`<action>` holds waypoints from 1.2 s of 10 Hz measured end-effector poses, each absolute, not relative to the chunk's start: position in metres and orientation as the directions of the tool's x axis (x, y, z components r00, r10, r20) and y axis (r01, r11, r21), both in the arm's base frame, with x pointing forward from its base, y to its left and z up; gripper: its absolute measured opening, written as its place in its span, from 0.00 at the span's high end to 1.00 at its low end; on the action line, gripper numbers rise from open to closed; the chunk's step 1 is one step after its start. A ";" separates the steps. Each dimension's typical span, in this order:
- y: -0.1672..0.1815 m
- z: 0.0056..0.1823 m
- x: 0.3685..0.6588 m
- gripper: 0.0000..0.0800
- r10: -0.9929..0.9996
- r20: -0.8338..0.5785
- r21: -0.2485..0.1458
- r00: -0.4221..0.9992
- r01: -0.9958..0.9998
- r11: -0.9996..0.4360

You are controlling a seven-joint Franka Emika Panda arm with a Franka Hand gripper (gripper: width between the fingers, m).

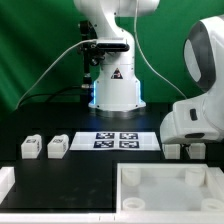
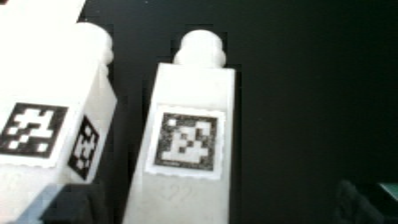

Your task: Assemble one leg

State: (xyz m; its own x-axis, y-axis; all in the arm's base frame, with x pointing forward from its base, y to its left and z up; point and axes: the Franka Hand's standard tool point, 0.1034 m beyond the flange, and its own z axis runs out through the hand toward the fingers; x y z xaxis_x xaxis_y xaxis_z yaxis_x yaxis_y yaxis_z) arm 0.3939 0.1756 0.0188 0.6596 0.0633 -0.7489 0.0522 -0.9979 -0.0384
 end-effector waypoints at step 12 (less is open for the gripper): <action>0.176 0.011 0.386 0.64 0.036 -0.779 -0.014 0.626 0.040 -0.999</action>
Offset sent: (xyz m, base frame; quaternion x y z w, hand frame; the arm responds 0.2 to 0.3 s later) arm -0.0002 -0.0061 -0.0018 -0.0031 -0.0259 0.0089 0.9996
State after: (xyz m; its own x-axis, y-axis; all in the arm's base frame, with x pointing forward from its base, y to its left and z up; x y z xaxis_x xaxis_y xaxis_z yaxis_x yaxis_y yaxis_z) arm 0.3861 0.1764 0.0113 0.6259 0.0361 -0.7791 0.0404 -0.9991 -0.0139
